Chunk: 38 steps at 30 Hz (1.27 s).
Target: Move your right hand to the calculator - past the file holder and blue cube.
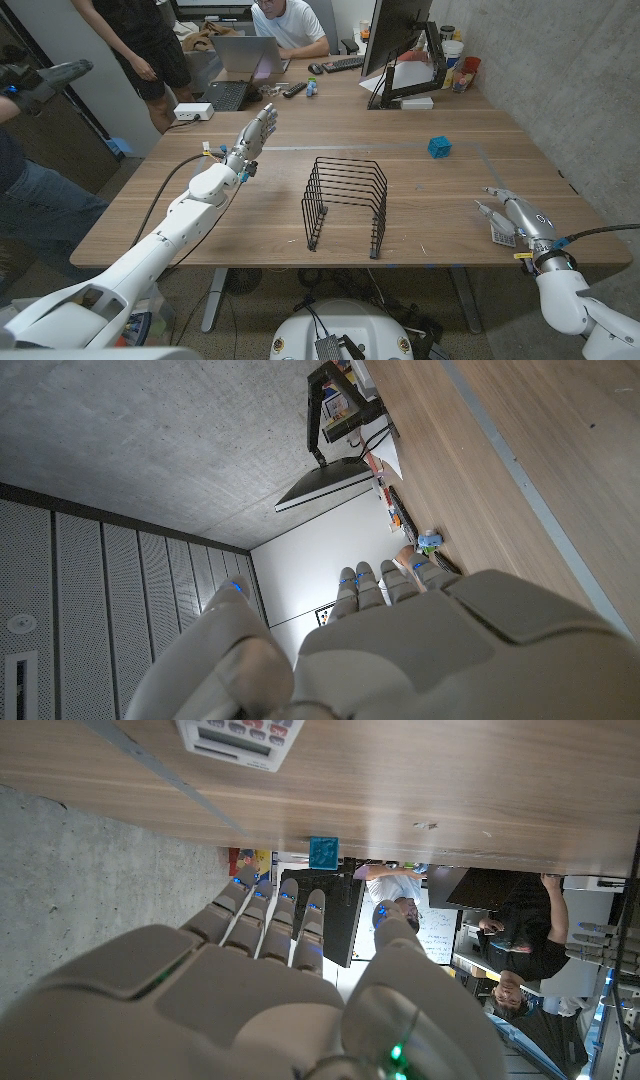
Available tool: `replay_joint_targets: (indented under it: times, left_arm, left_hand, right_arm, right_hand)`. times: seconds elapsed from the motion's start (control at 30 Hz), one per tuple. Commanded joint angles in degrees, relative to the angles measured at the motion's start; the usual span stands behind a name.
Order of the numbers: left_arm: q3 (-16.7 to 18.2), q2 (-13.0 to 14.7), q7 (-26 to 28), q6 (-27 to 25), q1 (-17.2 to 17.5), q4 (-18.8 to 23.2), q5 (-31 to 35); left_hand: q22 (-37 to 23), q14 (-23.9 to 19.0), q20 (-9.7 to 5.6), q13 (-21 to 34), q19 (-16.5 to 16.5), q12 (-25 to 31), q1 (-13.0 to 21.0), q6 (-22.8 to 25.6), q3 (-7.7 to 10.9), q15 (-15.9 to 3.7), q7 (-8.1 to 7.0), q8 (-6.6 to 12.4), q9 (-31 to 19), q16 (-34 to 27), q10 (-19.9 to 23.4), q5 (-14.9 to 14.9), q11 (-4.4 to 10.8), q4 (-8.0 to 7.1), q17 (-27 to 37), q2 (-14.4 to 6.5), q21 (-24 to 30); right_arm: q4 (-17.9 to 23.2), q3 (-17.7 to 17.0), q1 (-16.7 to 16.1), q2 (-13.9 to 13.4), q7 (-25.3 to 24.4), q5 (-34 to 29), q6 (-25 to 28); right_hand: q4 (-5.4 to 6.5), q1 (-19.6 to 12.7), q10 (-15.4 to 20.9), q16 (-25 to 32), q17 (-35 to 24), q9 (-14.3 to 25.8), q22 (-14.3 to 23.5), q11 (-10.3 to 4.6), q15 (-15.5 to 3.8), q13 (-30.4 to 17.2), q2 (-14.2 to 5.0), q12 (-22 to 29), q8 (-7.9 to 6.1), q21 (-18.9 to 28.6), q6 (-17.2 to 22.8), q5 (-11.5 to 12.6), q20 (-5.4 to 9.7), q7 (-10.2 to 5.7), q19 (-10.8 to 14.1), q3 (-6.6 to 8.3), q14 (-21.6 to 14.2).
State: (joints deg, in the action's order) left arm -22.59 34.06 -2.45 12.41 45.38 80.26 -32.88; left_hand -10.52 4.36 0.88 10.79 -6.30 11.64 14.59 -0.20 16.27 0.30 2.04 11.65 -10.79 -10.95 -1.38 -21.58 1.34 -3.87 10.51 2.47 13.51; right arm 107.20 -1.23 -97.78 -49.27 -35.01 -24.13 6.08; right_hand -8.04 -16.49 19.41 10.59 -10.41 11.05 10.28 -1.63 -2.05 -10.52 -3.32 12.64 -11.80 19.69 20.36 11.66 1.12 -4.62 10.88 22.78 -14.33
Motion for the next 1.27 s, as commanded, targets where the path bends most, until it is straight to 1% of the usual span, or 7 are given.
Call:
replay_joint_targets:
  times: [0.03, 0.13, 0.37, 0.5, 0.87, 1.27]
  left_arm:
    - [0.17, 0.41, 0.39, -0.4, 0.55, 0.8, 0.01]
    - [0.25, 0.57, 0.52, -0.41, 0.76, 1.15, 0.02]
    - [0.43, 0.79, 0.99, -0.97, 1.09, 1.78, -0.11]
    - [0.49, 0.86, 1.15, -1.02, 1.17, 2.02, -0.08]
    - [0.5, 0.9, 1.46, -1.13, 1.69, 2.29, -0.1]
    - [0.49, 0.93, 1.64, -0.99, 1.92, 2.5, 0.05]
  left_hand:
    - [-0.17, 0.4, 0.72, 0.11, -0.25, -0.03, 0.52, -0.21, -0.27, -0.1, 0.07, -0.11, -0.13, 0.07, -0.31, 0.31, 0.26, -0.15, 0.31, -0.22, 0.0]
    - [-0.18, 0.34, 0.83, 0.11, -0.2, -0.03, 0.53, -0.18, -0.29, -0.11, 0.04, -0.1, -0.13, 0.04, -0.3, 0.31, 0.3, -0.15, 0.32, -0.24, 0.0]
    - [-0.19, 0.39, 0.92, 0.11, -0.2, -0.01, 0.56, -0.12, -0.37, -0.07, 0.02, -0.08, -0.14, 0.07, -0.28, 0.32, 0.29, -0.15, 0.32, -0.27, -0.06]
    - [-0.19, 0.34, 0.93, 0.11, -0.21, 0.0, 0.57, -0.12, -0.4, -0.06, 0.03, -0.08, -0.14, 0.05, -0.25, 0.33, 0.23, -0.15, 0.32, -0.28, -0.09]
    - [-0.2, 0.4, 0.94, 0.12, -0.18, 0.0, 0.6, -0.1, -0.5, -0.14, -0.02, -0.08, -0.14, 0.07, -0.27, 0.36, 0.34, -0.17, 0.32, -0.33, -0.14]
    - [-0.21, 0.34, 0.89, 0.12, -0.19, 0.0, 0.61, -0.14, -0.61, -0.16, 0.06, -0.1, -0.14, 0.04, -0.3, 0.38, 0.28, -0.18, 0.32, -0.36, -0.21]
  right_arm:
    - [-0.36, 2.04, 0.72, -1.3, -0.56, -0.39, 2.97]
    - [-0.37, 2.38, 0.93, -1.42, -0.64, -0.12, 3.84]
    - [-1.21, 2.63, 1.15, -1.93, -1.29, 1.22, 3.46]
    - [-1.15, 3.04, 1.28, -2.29, -1.21, 1.46, 4.39]
    - [-1.46, 4.34, 1.82, -4.04, -1.3, 1.65, 5.11]
    - [-1.48, 5.59, 2.58, -5.33, -1.97, 1.71, 5.78]
  right_hand:
    - [-0.18, -0.23, -0.33, 0.15, -0.12, 0.28, 0.09, -0.22, -0.5, -0.3, -0.15, -0.29, 0.14, -0.27, -0.23, 0.25, -0.76, -0.45, 0.14, 0.46, -0.06]
    - [-0.26, -0.29, -0.31, 0.13, -0.11, 0.29, 0.09, -0.25, -0.49, -0.3, -0.02, -0.28, 0.15, -0.34, -0.26, 0.25, -1.04, -0.48, 0.15, 0.45, -0.01]
    - [-0.39, -0.42, -0.22, 0.21, -0.09, 0.29, 0.08, -0.37, -0.59, -0.31, 0.22, -0.23, 0.13, -0.38, -0.19, 0.25, -1.4, -0.61, 0.44, 0.44, -0.22]
    - [-0.44, -0.5, -0.08, 0.22, -0.08, 0.3, 0.08, -0.34, -0.66, -0.32, 0.26, -0.17, 0.1, -0.42, -0.12, 0.26, -1.51, -0.6, 0.54, 0.47, -0.26]
    - [-0.49, -0.67, 0.07, 0.33, -0.08, 0.31, 0.09, -0.37, -0.84, -0.33, 0.27, -0.1, 0.07, -0.6, -0.01, 0.27, -1.48, -0.64, 0.66, 0.58, -0.59]
    - [-0.49, -0.82, 0.14, 0.33, -0.09, 0.32, 0.1, -0.36, -0.8, -0.33, 0.21, -0.07, 0.06, -0.81, 0.06, 0.26, -1.29, -0.74, 0.68, 0.7, -0.66]
